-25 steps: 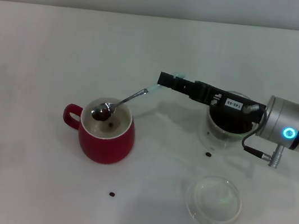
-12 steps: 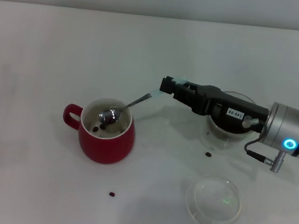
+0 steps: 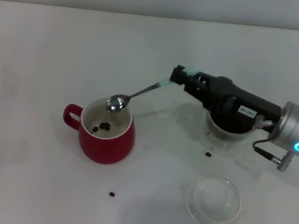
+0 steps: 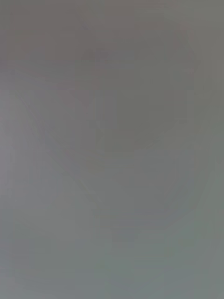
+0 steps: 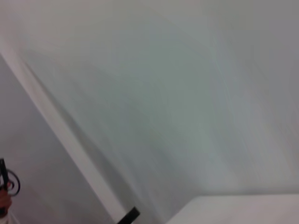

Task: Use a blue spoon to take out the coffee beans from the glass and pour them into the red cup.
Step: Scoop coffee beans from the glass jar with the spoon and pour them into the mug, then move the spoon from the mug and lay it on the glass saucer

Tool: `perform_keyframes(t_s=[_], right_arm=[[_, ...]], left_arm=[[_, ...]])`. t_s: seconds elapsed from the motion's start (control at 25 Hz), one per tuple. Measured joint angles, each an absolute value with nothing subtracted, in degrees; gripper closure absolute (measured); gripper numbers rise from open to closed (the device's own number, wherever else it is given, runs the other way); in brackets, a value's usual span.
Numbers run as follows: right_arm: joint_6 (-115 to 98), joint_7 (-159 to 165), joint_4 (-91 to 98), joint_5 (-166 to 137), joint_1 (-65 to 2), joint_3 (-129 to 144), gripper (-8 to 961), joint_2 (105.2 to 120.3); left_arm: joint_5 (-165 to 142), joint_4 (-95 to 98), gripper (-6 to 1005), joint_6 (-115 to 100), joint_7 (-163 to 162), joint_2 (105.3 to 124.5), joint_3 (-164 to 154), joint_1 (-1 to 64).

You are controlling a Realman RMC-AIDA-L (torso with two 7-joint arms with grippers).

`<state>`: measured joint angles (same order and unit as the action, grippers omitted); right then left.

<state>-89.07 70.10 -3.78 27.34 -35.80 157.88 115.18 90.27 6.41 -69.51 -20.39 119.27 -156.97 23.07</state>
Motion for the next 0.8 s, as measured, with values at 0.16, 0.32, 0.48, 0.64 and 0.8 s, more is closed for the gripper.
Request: perform_keyframes(t_s=[0.16, 0.32, 0.48, 0.64, 0.8], right_arm=[[-91.31, 70.2, -4.19, 27.54, -34.13, 154.97, 805, 114.84], [-94.74, 70.52, -4.36, 27.62, -31.06, 150.78, 805, 113.99], [-98.43, 70.66, -4.46, 27.6, -26.45, 145.79, 806, 113.24], [-101.47, 71.52, -4.45, 27.63, -21.15, 141.06, 805, 112.56], [-105.28, 73.74, -4.68, 27.58, -16.64, 140.61, 805, 111.57]], left_arm=[[90.27, 6.42, 225, -69.51, -20.39, 119.27, -156.97, 23.09], [90.2, 6.56, 225, -69.52, -20.39, 119.22, -156.98, 23.12], [90.19, 6.58, 225, -69.52, -20.39, 119.19, -156.97, 23.2], [89.99, 6.59, 225, -69.52, -20.43, 119.18, -156.97, 23.35], [89.93, 6.47, 224, -69.52, -20.5, 119.18, -157.04, 23.7]])
